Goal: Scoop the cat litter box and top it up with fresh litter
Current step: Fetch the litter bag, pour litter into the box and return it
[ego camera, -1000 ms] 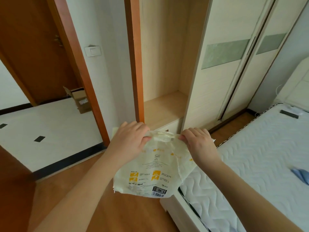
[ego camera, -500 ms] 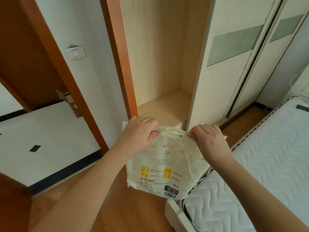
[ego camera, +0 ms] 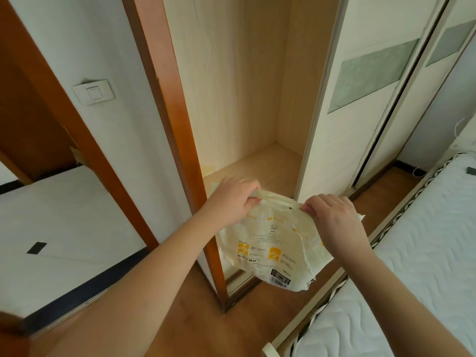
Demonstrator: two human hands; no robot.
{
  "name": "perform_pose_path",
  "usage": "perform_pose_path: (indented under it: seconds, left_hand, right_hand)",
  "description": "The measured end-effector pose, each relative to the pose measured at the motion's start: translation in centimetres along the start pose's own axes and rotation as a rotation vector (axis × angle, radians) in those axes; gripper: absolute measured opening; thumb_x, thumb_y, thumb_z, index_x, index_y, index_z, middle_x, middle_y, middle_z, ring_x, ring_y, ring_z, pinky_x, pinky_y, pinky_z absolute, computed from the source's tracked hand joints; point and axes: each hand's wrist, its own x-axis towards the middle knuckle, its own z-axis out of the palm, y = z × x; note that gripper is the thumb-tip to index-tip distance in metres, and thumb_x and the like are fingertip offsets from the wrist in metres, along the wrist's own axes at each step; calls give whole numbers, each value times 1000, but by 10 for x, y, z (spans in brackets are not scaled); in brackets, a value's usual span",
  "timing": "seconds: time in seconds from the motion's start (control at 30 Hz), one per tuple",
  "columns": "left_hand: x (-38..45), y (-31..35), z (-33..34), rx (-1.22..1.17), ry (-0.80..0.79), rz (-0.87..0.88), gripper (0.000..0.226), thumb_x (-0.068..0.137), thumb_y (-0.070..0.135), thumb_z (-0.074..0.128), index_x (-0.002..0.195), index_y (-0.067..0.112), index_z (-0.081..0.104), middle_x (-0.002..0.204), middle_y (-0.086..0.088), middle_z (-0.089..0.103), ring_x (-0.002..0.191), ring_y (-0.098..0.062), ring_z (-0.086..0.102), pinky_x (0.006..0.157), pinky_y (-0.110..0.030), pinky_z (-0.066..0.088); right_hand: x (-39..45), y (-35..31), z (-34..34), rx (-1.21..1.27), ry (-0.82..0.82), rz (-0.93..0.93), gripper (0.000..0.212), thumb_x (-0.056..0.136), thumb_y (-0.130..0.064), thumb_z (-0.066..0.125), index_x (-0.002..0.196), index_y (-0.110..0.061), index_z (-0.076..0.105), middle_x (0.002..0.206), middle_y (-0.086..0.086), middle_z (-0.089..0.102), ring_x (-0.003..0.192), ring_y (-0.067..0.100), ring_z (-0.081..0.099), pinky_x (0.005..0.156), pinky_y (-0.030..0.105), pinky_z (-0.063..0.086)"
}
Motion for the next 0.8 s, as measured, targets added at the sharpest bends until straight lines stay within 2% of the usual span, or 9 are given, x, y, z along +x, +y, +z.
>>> perform_pose_path:
  seconds: [0.1, 0.2, 0.3, 0.47, 0.53, 0.6, 0.73, 0.8]
  left_hand:
    - [27, -23, 2, 20, 25, 44, 18, 95, 31, 57, 86, 28, 42, 86, 14, 46, 85, -12, 45, 85, -34, 37]
    - [49, -47, 1, -19, 12, 69, 18, 95, 29, 58, 86, 25, 44, 87, 13, 49, 84, -12, 45, 80, -33, 37]
    - [70, -69, -1, -37, 8, 92, 14, 95, 28, 59, 88, 23, 47, 89, 10, 51, 86, -14, 48, 75, -30, 33]
    - [101, -91, 10, 137, 149, 163, 9, 94, 28, 59, 95, 19, 60, 93, 6, 61, 90, -18, 55, 85, -32, 34]
    - [111, -93, 13, 164, 210, 192, 5, 91, 22, 64, 89, 20, 60, 87, 7, 60, 85, -19, 54, 82, -30, 32]
    - [120, -93, 16, 182, 278, 210, 12, 84, 13, 70, 80, 20, 60, 78, 6, 58, 77, -19, 53, 78, -30, 31]
    - [135, -89, 24, 216, 351, 136, 14, 82, 5, 55, 76, 17, 60, 73, 1, 58, 72, -23, 52, 76, -36, 39]
    - [141, -89, 30, 222, 342, 89, 15, 80, 2, 55, 78, 16, 59, 74, 0, 58, 74, -23, 52, 77, -37, 39]
  right_hand:
    - [26, 5, 14, -49, -6, 33, 34, 99, -33, 43, 76, -14, 60, 67, -2, 58, 62, 21, 53, 62, 36, 41]
    - [47, 3, 25, -76, -6, 61, 25, 96, -27, 52, 78, -13, 61, 69, -1, 60, 63, 22, 54, 64, 37, 43]
    - [68, -1, 34, -91, -6, 92, 22, 94, -26, 53, 79, -13, 62, 70, 0, 60, 65, 22, 55, 64, 38, 44]
    - [87, -7, 51, -87, 9, 152, 21, 94, -24, 49, 79, -14, 61, 70, -2, 59, 64, 20, 53, 64, 32, 38]
    - [91, -6, 57, -85, -4, 202, 19, 93, -23, 48, 80, -15, 60, 71, -3, 59, 65, 19, 53, 64, 31, 36]
    - [96, -5, 61, -81, -13, 266, 19, 94, -23, 48, 82, -15, 61, 73, -3, 60, 67, 18, 53, 66, 31, 39]
    - [105, -2, 73, -71, -21, 319, 21, 95, -23, 46, 82, -15, 61, 74, -3, 60, 68, 17, 53, 68, 31, 39]
    - [110, 2, 81, -80, -24, 313, 24, 95, -26, 43, 81, -15, 60, 72, -4, 58, 65, 15, 50, 66, 30, 37]
